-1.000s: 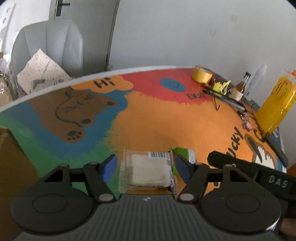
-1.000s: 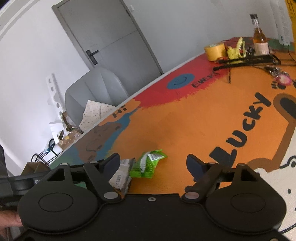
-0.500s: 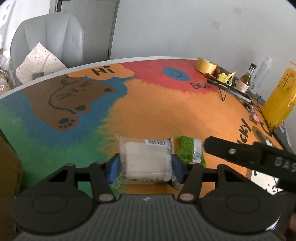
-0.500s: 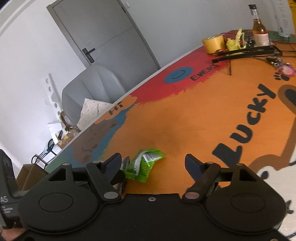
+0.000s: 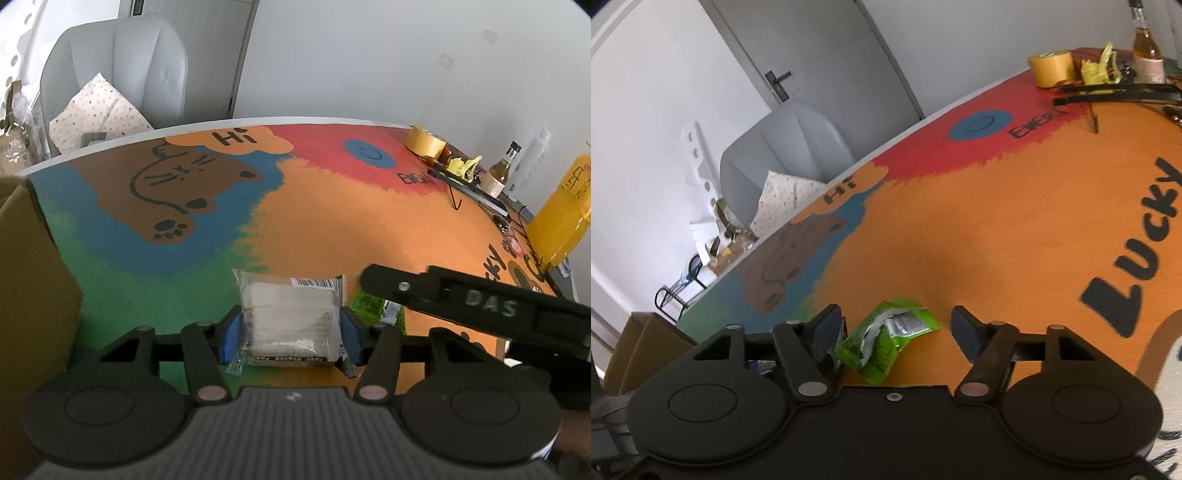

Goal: Organize snacks

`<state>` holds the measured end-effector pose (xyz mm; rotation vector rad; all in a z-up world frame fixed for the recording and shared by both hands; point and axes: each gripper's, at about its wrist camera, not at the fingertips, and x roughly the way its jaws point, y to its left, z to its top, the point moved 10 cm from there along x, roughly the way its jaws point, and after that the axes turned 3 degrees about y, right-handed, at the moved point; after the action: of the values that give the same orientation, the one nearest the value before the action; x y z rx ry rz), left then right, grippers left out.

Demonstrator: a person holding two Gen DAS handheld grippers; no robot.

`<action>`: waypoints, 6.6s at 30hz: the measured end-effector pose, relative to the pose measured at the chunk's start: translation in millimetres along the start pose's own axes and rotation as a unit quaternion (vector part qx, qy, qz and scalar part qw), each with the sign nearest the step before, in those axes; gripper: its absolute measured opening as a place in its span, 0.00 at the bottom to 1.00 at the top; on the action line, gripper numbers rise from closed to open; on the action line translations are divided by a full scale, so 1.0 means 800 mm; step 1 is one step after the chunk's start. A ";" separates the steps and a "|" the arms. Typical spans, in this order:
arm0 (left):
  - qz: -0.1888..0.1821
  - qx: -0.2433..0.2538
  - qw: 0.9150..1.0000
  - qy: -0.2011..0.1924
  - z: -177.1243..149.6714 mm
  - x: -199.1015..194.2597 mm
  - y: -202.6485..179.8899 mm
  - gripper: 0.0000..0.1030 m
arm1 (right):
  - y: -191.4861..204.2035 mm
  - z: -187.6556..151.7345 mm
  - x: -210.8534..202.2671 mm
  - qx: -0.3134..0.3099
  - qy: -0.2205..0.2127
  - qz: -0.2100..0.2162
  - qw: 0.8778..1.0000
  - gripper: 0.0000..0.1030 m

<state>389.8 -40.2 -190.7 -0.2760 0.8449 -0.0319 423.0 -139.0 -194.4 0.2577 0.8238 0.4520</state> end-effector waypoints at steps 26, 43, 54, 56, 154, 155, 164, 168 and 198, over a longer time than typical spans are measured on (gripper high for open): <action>0.008 0.028 1.000 -0.009 -0.037 -0.044 -0.022 0.50 | -0.003 -0.030 -0.068 -0.021 -0.028 -0.002 0.999 0.22; 0.011 0.023 0.997 -0.069 -0.021 -0.132 -0.015 0.50 | 0.062 -0.020 -0.119 -0.055 -0.069 0.035 0.995 0.22; 0.022 0.008 0.994 -0.110 -0.008 -0.193 0.021 0.50 | 0.122 -0.016 -0.137 -0.088 -0.087 0.057 0.991 0.22; 0.026 0.003 0.993 -0.115 -0.007 -0.203 0.032 0.50 | 0.134 -0.016 -0.138 -0.094 -0.087 0.061 0.990 0.22; 0.082 -0.019 0.987 -0.138 -0.089 -0.343 0.101 1.00 | 0.172 -0.103 -0.234 -0.099 -0.082 0.043 0.991 1.00; 0.083 -0.016 0.987 -0.138 -0.091 -0.345 0.098 1.00 | 0.170 -0.105 -0.236 -0.100 -0.082 0.042 0.991 1.00; 0.071 0.009 0.987 -0.143 -0.116 -0.368 0.076 1.00 | 0.151 -0.114 -0.280 -0.099 -0.099 0.033 0.990 1.00; 0.065 0.020 0.986 -0.151 -0.121 -0.384 0.068 1.00 | 0.151 -0.119 -0.302 -0.114 -0.106 0.031 0.987 1.00; 0.057 0.070 0.983 -0.158 -0.149 -0.447 0.052 1.00 | 0.148 -0.147 -0.377 -0.168 -0.101 0.020 0.980 1.00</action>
<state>59.5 21.7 -14.0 -0.0953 0.5389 0.0587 121.5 -175.4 -30.5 0.0058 0.5333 0.5840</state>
